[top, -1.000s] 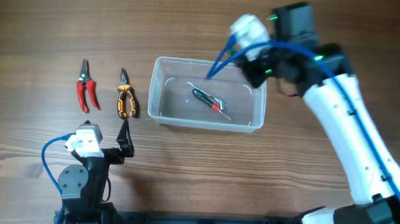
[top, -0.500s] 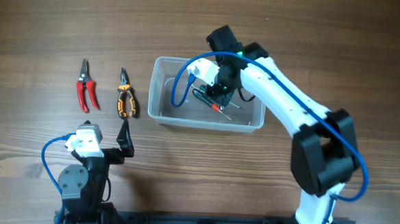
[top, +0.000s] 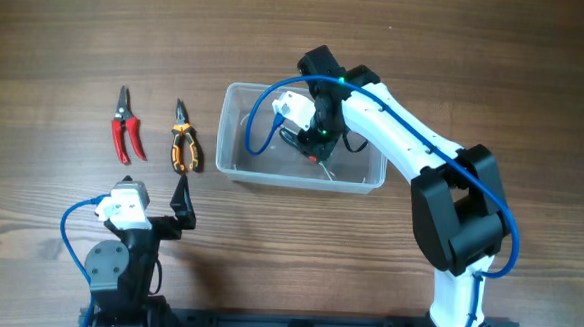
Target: Pack container
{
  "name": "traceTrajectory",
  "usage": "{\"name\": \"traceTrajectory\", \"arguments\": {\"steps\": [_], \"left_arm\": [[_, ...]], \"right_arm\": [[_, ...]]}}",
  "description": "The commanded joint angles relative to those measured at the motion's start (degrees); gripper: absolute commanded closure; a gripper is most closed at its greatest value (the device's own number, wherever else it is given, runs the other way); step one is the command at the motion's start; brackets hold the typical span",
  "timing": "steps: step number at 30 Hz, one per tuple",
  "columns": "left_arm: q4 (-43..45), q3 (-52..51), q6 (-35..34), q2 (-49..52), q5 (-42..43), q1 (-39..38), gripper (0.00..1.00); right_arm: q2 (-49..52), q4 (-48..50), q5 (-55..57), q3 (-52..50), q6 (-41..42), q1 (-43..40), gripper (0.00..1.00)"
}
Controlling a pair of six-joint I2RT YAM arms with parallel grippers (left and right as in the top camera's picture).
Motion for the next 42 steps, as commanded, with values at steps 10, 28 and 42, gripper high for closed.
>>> {"name": "traceTrajectory", "arguments": {"steps": [10,28,42], "left_arm": [[0.37,-0.37,-0.59,-0.35,0.70,-0.24,0.00],[0.37,-0.37,-0.59,-0.35,0.70,-0.24,0.00],[0.37,-0.39,-0.59,-0.35,0.70,-0.24,0.00]], "right_arm": [[-25.86,-9.51,20.06,18.60,32.11,-22.88,0.41],[-24.17,-13.09,6.54,18.45,36.92,-59.34,0.00],[-24.17,-13.07,6.54,18.45,36.92,-59.34,0.00]]}}
